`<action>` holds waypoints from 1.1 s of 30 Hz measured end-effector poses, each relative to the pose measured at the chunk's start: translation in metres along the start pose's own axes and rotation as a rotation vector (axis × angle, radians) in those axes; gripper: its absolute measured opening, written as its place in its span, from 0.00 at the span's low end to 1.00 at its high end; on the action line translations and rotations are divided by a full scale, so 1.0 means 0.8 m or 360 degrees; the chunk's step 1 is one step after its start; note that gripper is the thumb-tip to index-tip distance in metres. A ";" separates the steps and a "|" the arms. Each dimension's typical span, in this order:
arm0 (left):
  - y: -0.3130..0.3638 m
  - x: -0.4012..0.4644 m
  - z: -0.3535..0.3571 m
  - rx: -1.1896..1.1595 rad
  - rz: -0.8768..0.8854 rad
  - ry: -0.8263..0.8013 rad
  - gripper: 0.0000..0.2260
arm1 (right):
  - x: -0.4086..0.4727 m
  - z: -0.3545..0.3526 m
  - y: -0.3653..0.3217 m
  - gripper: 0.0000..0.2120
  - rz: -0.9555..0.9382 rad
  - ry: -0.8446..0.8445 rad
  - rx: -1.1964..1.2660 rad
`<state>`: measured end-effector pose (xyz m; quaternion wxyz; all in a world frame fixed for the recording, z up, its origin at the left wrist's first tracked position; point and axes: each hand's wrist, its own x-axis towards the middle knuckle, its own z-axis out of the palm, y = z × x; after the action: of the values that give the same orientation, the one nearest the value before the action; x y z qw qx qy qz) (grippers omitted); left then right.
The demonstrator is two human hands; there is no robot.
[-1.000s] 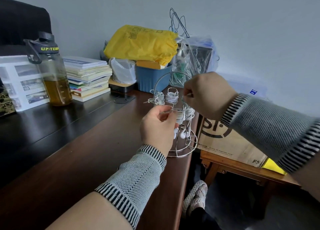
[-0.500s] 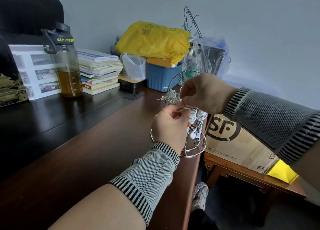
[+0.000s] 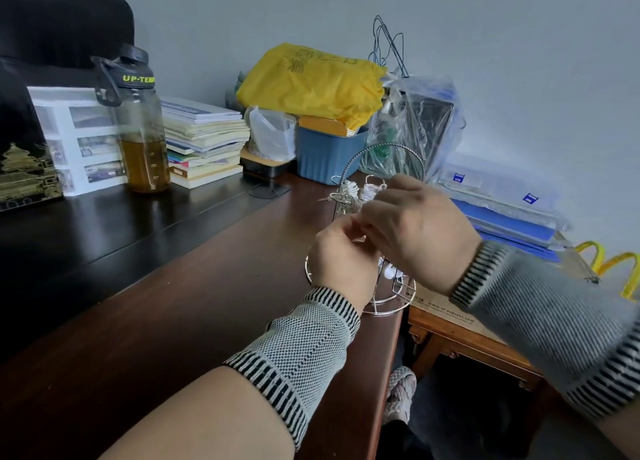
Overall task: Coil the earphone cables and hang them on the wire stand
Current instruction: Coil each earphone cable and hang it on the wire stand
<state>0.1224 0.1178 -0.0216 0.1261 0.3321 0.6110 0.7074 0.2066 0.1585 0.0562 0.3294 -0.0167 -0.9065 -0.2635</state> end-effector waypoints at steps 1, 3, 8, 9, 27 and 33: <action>-0.002 0.000 0.001 -0.0042 0.0019 -0.0033 0.06 | -0.008 0.002 -0.001 0.06 -0.0024 0.0064 -0.0043; -0.003 -0.003 0.002 -0.0088 0.0066 -0.0057 0.10 | -0.024 0.004 -0.008 0.04 0.0057 0.0155 -0.0011; 0.001 -0.005 -0.004 -0.0211 0.0088 -0.0056 0.16 | -0.055 0.020 -0.021 0.07 0.0563 0.0277 0.0155; 0.000 -0.004 -0.004 -0.0217 0.0072 -0.0040 0.17 | -0.060 0.022 -0.024 0.06 0.0721 0.0325 0.0255; -0.002 -0.001 -0.003 -0.0262 0.0040 0.0009 0.07 | -0.071 0.023 -0.025 0.14 0.1236 0.0339 0.0713; -0.003 -0.001 -0.005 -0.0203 0.0089 0.0053 0.07 | -0.062 0.019 -0.020 0.15 0.1313 -0.0003 0.0741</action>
<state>0.1202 0.1151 -0.0243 0.1169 0.3285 0.5571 0.7537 0.2331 0.1595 0.0092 0.4006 -0.3015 -0.8594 0.0997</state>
